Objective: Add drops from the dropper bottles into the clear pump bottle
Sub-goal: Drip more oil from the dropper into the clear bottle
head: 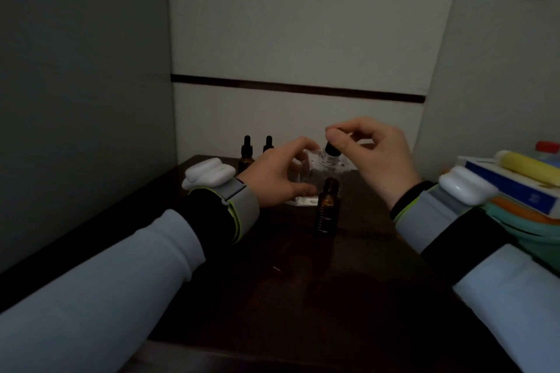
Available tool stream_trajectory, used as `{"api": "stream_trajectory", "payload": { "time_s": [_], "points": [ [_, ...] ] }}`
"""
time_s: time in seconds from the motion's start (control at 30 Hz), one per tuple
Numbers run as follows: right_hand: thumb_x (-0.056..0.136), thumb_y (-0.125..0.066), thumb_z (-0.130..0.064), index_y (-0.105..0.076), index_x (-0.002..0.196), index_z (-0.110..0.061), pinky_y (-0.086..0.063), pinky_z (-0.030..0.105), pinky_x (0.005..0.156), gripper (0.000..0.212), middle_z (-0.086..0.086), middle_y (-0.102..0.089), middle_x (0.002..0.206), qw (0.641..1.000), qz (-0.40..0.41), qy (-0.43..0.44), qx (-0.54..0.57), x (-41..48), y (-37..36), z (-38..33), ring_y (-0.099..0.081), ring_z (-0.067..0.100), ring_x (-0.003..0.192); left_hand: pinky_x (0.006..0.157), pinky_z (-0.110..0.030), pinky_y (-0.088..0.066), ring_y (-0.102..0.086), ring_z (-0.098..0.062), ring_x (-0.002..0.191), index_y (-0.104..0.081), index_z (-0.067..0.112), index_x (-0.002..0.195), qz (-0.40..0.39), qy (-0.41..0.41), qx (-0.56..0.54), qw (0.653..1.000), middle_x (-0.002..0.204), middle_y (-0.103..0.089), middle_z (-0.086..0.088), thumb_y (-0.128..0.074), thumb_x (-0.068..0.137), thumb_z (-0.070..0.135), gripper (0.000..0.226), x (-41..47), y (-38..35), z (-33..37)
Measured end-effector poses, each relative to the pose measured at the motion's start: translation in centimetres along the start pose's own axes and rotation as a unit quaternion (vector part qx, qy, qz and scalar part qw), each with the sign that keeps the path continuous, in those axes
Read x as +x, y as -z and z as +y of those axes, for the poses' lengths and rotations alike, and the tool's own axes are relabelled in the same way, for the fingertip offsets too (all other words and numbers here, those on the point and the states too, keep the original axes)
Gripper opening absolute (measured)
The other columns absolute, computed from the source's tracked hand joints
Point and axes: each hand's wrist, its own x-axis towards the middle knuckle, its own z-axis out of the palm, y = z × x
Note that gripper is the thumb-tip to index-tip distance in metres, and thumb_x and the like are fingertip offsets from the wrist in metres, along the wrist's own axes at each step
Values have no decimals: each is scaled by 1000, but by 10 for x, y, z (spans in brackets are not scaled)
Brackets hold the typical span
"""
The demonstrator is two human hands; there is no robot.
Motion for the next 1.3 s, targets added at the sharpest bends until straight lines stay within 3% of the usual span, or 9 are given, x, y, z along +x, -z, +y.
{"api": "stream_trajectory", "payload": {
  "time_s": [0.2, 0.67, 0.87, 1.0, 1.13, 1.3],
  "points": [
    [78, -74, -23, -63, 69, -31, -37, 18, 61, 16, -14, -61, 69, 1000, 16, -10, -16, 2, 1, 3, -52, 0, 66, 89, -42, -52, -60, -17, 100, -45, 27, 123, 0, -1, 2, 1000, 115, -56, -2, -77, 76, 20, 58, -1, 1, 2],
    [81, -71, -26, -63, 73, -32, -45, 21, 67, 13, -11, -65, 74, 1000, 12, -10, -16, 2, -1, 6, -61, 4, 73, 89, -45, -52, -60, -17, 101, -45, 29, 121, -1, 1, -1, 1000, 114, -57, -1, -78, 75, 21, 57, -1, 1, 1],
    [80, -72, -23, -63, 70, -28, -42, 20, 61, 15, -12, -65, 68, 1000, 20, -3, -21, 2, -1, 6, -57, -1, 61, 88, -45, -52, -61, -16, 101, -45, 31, 120, -1, 0, 0, 1000, 114, -58, -1, -78, 75, 21, 56, 0, 1, 1],
    [80, -72, -24, -64, 73, -30, -47, 26, 65, 12, -8, -67, 72, 1000, 12, -4, -6, 1, -2, 5, -63, 6, 70, 88, -44, -52, -60, -16, 100, -45, 29, 121, 2, 1, 1, 1000, 113, -57, 0, -78, 75, 21, 57, 0, 1, 0],
    [82, -70, -22, -62, 70, -29, -43, 19, 62, 16, -13, -64, 68, 1000, 14, 7, -20, 1, -1, 4, -59, 0, 65, 88, -42, -52, -60, -16, 100, -45, 29, 121, 1, 0, 1, 1000, 114, -56, 0, -77, 75, 21, 57, -1, 1, 1],
    [89, -62, -21, -59, 76, -30, -41, 8, 63, 17, -27, -62, 63, 992, 112, 43, 26, 4, 7, -6, -57, -10, 66, 88, -41, -53, -59, -17, 102, -45, 29, 123, -1, 2, -1, 1000, 116, -55, 0, -77, 76, 21, 57, -1, 1, 1]
  ]
}}
